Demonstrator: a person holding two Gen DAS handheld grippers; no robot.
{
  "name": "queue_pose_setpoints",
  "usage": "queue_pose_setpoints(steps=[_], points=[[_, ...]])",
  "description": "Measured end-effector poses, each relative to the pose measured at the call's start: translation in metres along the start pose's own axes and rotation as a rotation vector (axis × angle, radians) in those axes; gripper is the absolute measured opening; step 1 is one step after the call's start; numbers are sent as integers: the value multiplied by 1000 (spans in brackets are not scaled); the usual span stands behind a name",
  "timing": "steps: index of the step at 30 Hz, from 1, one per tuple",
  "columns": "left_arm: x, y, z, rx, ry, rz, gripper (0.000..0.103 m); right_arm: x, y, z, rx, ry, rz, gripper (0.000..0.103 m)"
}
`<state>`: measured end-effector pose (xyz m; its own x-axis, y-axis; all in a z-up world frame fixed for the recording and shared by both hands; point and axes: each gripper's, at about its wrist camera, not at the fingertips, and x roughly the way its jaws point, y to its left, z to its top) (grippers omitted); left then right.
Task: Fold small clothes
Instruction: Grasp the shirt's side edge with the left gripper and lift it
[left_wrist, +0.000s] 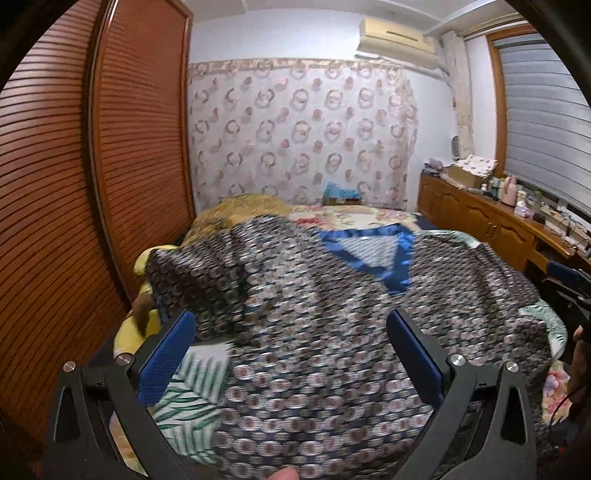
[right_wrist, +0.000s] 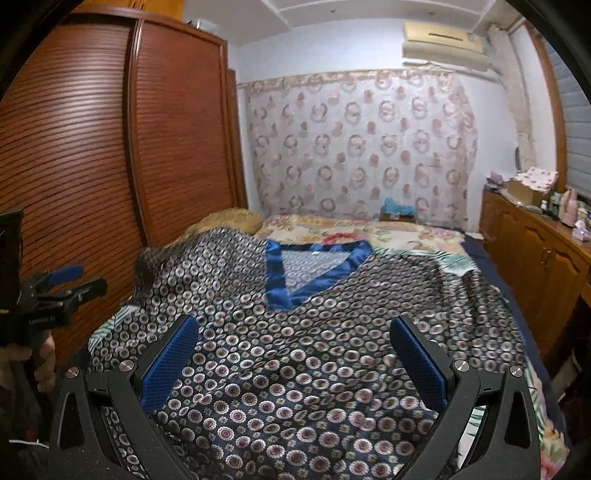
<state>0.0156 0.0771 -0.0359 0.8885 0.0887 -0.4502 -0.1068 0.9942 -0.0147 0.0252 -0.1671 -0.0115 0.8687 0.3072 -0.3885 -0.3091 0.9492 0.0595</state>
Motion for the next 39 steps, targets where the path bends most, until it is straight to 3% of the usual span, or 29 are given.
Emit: queue_pose_setpoints(steps=[8,16,25,33,37,39], points=[[25,52,-9,-30,50,75,103,48,-3,5,0,106,92,103],[58,109,-14,-102,138,90,103,88,-5,15,-12,172,137,103],[107,140,-24,-154,297,39,85,115,5,14,-32,216,148,103],[148,162,-39,-240,444,-47,82,123,15,11,-62,234,151,103],[154,159,-42,-261,458,-76,82,128,16,7,-61,242,152,103],[155,160,-41,-278,450,-94,72,128,17,7,-61,236,153,103]])
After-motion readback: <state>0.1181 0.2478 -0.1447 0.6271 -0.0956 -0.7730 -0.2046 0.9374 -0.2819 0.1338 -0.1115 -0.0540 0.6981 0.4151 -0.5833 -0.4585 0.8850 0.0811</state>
